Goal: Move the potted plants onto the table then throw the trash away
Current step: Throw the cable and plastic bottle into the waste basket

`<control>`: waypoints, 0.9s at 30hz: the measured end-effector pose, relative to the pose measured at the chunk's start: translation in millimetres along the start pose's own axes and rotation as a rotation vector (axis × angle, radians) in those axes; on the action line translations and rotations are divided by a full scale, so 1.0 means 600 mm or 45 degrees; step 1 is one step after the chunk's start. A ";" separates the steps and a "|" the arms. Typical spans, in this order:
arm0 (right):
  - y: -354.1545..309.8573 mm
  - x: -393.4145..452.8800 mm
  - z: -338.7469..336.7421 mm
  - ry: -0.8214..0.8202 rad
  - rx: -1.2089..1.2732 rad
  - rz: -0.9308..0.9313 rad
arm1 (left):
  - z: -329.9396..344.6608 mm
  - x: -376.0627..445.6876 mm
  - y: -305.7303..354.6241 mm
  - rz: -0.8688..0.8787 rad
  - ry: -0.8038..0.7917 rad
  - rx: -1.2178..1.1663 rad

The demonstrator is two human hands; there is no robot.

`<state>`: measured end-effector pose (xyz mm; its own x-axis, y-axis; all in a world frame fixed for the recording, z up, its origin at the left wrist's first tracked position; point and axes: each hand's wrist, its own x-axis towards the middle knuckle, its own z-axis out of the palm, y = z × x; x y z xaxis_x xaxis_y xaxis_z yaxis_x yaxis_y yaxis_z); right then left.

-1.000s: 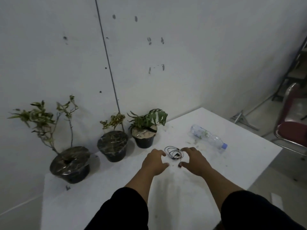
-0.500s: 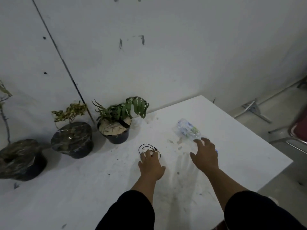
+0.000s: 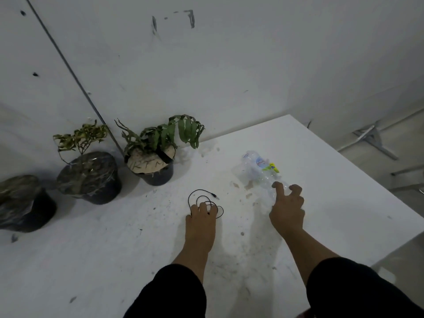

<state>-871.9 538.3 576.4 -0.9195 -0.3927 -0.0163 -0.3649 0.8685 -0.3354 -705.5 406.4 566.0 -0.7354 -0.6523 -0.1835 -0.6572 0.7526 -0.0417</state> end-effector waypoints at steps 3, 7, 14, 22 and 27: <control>-0.003 -0.011 0.005 -0.026 0.019 -0.059 | -0.004 -0.009 0.002 0.048 -0.022 -0.015; -0.009 -0.036 0.006 -0.001 0.021 -0.094 | -0.009 -0.021 -0.004 0.005 -0.048 -0.151; -0.016 -0.101 -0.024 0.054 0.321 -0.022 | -0.052 -0.067 0.002 0.031 0.038 -0.375; 0.026 -0.206 -0.125 0.272 0.430 -0.009 | -0.137 -0.155 0.045 0.204 0.136 -0.597; 0.088 -0.286 -0.180 0.445 0.524 0.097 | -0.156 -0.224 0.099 0.345 0.145 -0.716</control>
<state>-749.0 684.4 663.4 -0.9605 -0.1481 0.2354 -0.2723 0.6733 -0.6874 -661.2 530.6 680.0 -0.8804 -0.4742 -0.0084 -0.4090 0.7501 0.5196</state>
